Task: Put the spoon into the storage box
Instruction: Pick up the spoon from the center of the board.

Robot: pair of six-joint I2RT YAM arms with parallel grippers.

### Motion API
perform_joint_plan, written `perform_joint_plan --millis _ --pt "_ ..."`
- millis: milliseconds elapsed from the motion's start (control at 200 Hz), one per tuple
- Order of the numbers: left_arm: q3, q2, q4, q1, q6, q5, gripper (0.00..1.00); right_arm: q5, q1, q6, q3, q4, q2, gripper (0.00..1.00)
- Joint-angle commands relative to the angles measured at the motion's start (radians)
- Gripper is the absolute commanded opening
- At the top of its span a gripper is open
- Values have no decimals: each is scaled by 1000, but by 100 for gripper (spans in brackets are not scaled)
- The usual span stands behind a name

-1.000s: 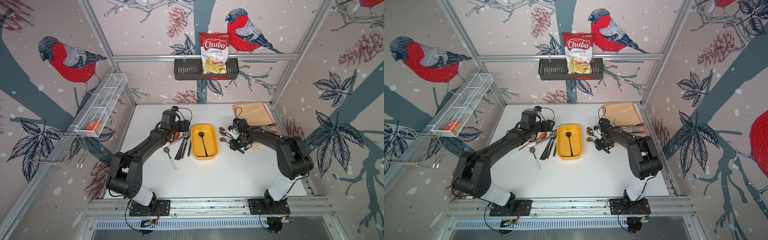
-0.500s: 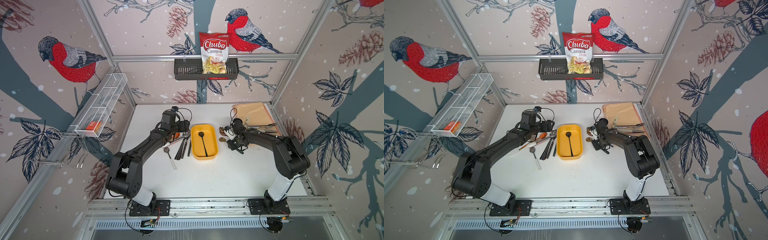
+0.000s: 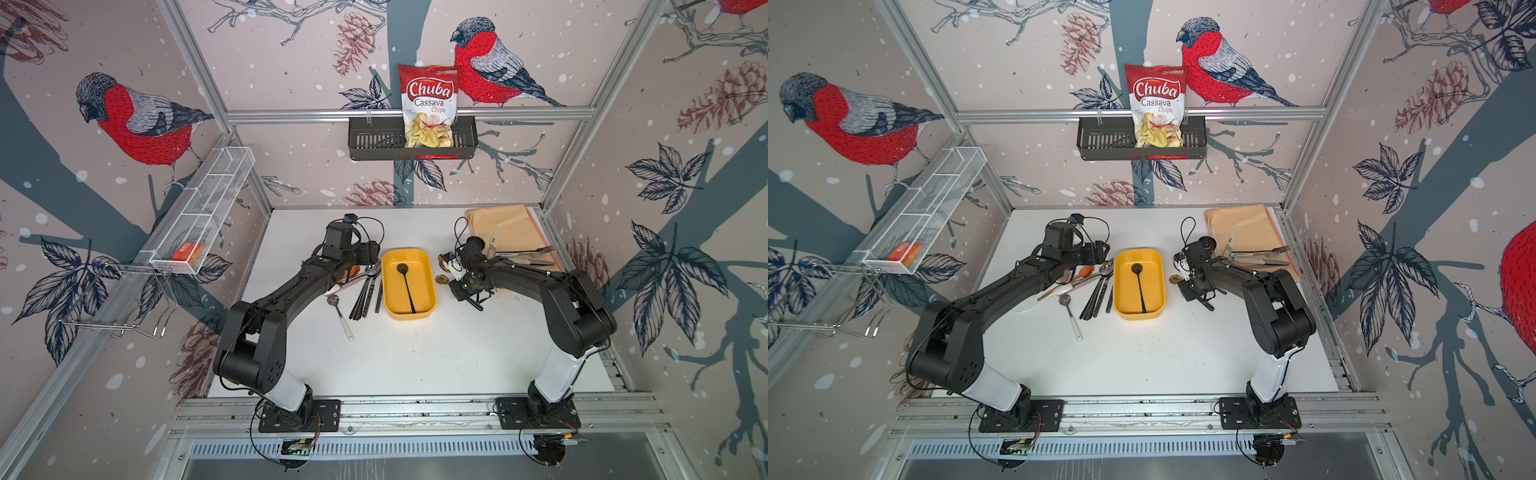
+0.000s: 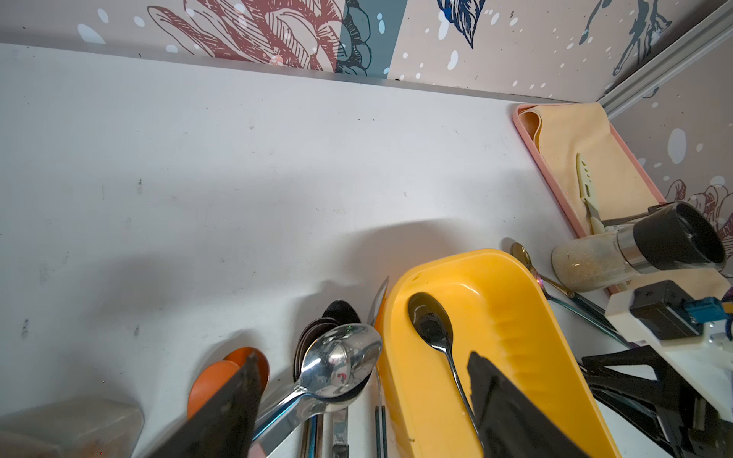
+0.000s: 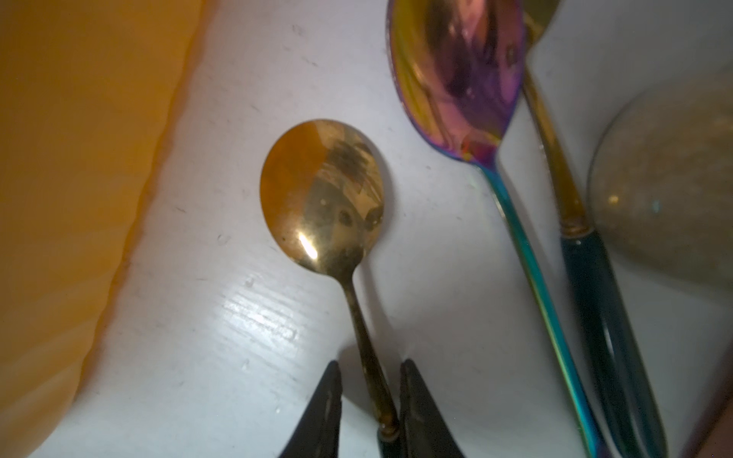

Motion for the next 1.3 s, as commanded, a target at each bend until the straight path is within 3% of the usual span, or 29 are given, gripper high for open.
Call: perform_joint_plan --millis 0,460,951,1296 --pt "11 2 8 0 8 5 84 -20 5 8 -32 -156 13 28" --pt "19 7 7 0 9 6 84 -4 9 40 -55 -223 -4 27" --pt "18 4 6 0 13 7 84 -8 41 67 -32 -233 29 8" --pt "20 1 12 2 15 -5 84 6 40 98 65 -242 -87 3"
